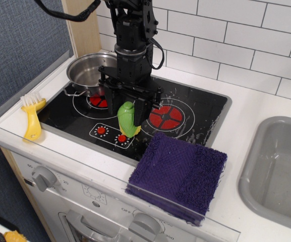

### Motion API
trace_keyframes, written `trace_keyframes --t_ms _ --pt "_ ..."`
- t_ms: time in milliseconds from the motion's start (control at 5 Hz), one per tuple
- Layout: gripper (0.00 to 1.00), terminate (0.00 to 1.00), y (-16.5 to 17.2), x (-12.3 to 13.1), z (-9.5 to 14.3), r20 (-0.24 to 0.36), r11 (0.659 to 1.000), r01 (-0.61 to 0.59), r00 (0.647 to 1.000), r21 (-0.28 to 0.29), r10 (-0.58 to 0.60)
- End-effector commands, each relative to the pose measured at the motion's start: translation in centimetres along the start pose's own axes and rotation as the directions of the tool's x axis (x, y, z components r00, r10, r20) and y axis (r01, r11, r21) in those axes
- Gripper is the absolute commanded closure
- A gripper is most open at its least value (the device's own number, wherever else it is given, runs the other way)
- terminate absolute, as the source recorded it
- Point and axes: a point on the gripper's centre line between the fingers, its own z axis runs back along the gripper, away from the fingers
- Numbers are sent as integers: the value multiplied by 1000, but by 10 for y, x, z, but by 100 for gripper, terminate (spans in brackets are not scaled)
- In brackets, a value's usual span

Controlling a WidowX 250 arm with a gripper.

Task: Move the corn to the right of the stove.

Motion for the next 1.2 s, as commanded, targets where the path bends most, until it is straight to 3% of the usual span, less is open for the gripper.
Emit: trace_keyframes --t_ms 0,200,400,600,800,1000 --pt "100 0 -7 -1 49 126 999 8 992 -36 -3" --pt "100 0 -34 14 81 152 993 29 988 -111 -12" --pt "100 0 -64 38 82 139 990 56 990 -131 -38" --pt "100 0 -82 66 67 108 991 62 993 -119 -49" --pt "100 0 -88 82 54 107 996 60 993 -60 -53" --pt "100 0 -90 93 45 122 998 56 991 -37 -51"
